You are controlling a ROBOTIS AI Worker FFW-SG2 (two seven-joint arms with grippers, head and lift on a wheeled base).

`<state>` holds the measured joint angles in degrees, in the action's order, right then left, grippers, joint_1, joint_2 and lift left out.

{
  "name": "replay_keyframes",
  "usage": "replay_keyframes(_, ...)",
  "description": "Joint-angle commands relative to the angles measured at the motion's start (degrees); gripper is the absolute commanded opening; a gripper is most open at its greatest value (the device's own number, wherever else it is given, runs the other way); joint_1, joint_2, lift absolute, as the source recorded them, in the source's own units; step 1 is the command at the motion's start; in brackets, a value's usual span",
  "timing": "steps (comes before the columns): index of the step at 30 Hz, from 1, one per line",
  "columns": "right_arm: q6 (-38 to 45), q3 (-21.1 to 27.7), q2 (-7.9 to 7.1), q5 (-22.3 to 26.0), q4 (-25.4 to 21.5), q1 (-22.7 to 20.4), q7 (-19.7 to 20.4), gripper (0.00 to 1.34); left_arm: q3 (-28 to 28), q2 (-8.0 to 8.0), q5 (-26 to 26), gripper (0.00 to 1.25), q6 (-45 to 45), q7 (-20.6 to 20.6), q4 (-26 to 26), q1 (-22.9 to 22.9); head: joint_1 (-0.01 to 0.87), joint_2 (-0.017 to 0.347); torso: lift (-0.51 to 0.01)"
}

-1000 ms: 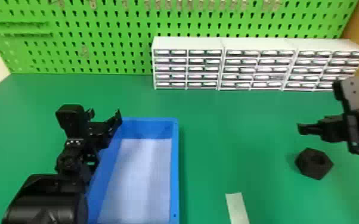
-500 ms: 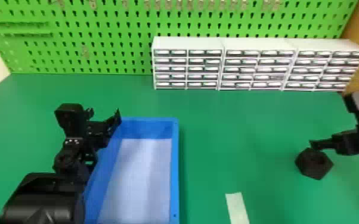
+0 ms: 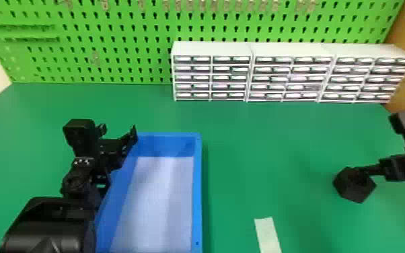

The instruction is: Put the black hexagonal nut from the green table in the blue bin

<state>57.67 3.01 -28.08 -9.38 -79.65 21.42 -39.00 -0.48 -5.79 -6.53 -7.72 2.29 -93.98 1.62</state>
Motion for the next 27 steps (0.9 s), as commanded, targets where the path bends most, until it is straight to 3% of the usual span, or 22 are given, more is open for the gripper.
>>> replay_keyframes(1, -0.02, 0.24, -0.4, 0.15, 1.51, 0.38, -0.55, 1.01, 0.04, -0.01, -0.06, 0.81, -0.01, 0.0, -0.06, -0.12, 0.686, 0.051, -0.096)
replay_keyframes(17, -0.9, -5.47, -0.57, -0.38, 9.42, 5.48, -1.87, 1.01, -0.05, -0.01, -0.06, 0.81, -0.19, 0.09, -0.06, -0.39, 0.686, 0.051, -0.096)
replay_keyframes(27, -2.13, -6.09, -0.22, -1.52, 13.46, 6.97, -2.4, 1.01, -0.05, -0.1, -0.15, 0.81, -0.19, 0.18, -0.15, -0.39, 0.686, 0.051, -0.096)
